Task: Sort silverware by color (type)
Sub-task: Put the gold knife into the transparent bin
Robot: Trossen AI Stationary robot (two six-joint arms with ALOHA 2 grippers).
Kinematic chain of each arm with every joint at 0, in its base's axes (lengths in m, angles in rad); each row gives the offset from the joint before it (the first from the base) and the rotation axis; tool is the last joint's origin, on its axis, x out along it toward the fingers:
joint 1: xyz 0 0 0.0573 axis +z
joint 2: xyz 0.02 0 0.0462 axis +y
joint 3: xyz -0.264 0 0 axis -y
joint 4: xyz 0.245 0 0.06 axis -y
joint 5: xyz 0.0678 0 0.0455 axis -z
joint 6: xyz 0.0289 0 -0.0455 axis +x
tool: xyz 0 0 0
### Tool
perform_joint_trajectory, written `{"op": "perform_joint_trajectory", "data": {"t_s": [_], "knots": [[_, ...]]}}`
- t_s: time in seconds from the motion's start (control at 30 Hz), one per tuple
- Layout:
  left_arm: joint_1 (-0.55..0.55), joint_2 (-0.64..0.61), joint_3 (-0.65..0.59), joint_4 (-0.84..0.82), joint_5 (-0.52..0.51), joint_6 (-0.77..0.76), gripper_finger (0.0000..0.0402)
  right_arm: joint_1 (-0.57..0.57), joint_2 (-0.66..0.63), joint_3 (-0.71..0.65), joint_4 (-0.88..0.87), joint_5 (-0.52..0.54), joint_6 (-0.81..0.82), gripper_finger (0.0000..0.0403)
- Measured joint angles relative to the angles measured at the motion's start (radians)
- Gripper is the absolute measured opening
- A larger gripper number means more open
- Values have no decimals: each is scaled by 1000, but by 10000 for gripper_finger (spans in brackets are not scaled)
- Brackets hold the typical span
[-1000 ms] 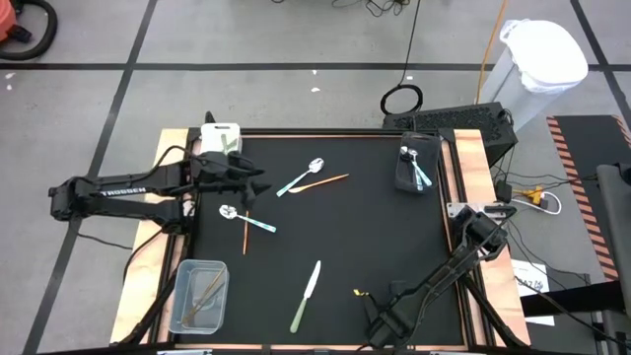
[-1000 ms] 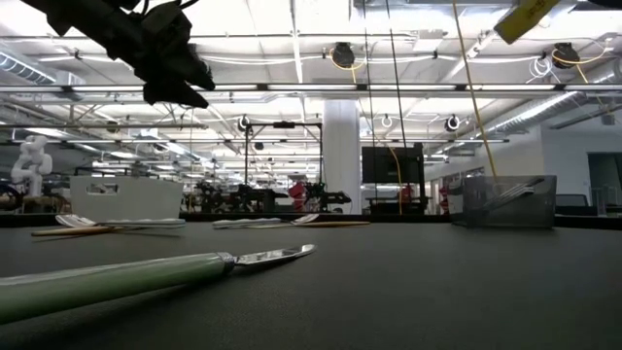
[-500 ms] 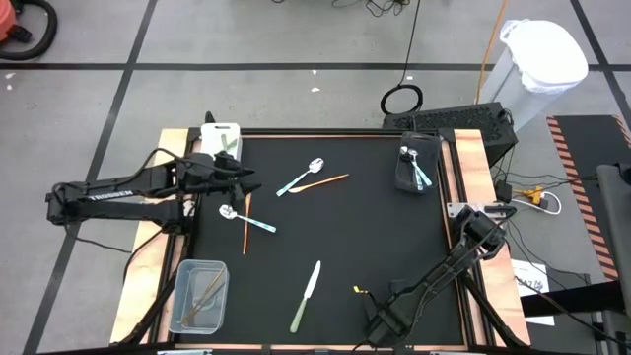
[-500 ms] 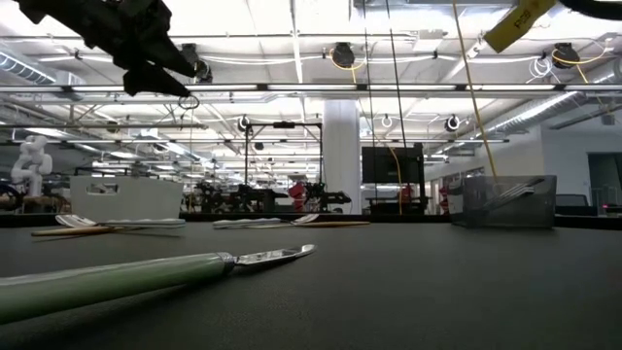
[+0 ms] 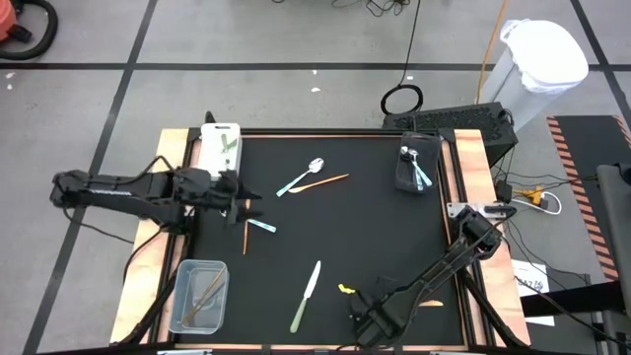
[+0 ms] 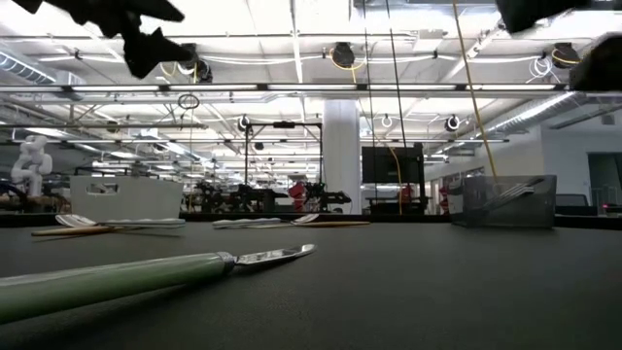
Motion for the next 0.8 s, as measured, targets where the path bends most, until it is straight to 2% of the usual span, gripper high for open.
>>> {"op": "perform_joint_trajectory", "data": {"t_s": [0.23,0.37,0.47,0.53,0.67,0.8], "knots": [[-134,101,0,123,-2,56,269,-22,0,97,-3,255,267,1],[-165,144,0,148,-4,120,269,-50,-1,158,-7,377,330,0],[-169,161,0,146,-5,127,269,-85,-1,211,-31,409,354,0],[-169,164,0,146,-6,137,269,-109,-3,238,-77,346,343,0],[-169,165,0,152,-7,187,269,-139,-3,248,-188,88,297,12],[-169,177,0,152,-11,284,269,-137,-4,238,-273,-31,221,52]]}}
